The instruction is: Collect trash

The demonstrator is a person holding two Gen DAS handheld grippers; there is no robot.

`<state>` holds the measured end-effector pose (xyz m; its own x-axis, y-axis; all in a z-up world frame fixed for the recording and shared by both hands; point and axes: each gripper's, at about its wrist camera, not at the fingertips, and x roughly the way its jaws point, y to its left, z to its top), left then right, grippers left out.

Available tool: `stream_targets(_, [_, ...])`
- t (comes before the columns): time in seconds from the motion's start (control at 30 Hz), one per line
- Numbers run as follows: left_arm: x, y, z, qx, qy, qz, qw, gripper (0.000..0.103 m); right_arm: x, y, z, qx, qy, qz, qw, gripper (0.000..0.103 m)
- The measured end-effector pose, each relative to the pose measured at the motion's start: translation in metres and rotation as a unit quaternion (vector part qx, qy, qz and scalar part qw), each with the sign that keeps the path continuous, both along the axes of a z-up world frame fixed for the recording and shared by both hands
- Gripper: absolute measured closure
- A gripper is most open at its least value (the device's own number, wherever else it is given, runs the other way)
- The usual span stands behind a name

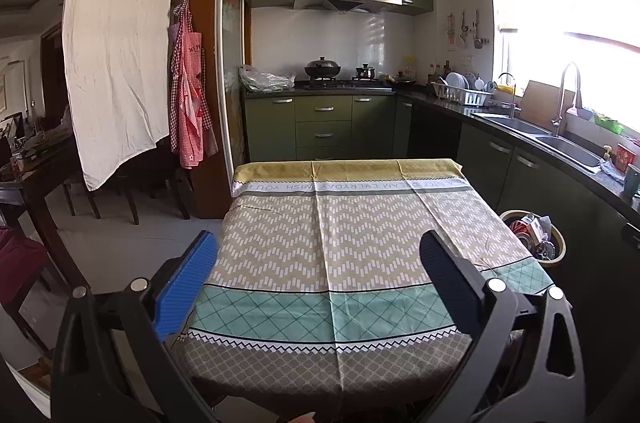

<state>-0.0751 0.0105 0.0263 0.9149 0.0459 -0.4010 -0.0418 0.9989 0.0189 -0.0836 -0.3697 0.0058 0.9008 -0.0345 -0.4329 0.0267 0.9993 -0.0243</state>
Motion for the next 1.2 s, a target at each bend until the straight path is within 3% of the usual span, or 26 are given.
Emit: stream_targets(1.2, [0.0016, -0.0017, -0.0027, -0.004, 0.002, -0.020, 0.9998, 0.007, 0.0068, -0.0020, -0.0026, 0.004, 0.004, -0.002, 1.000, 0.005])
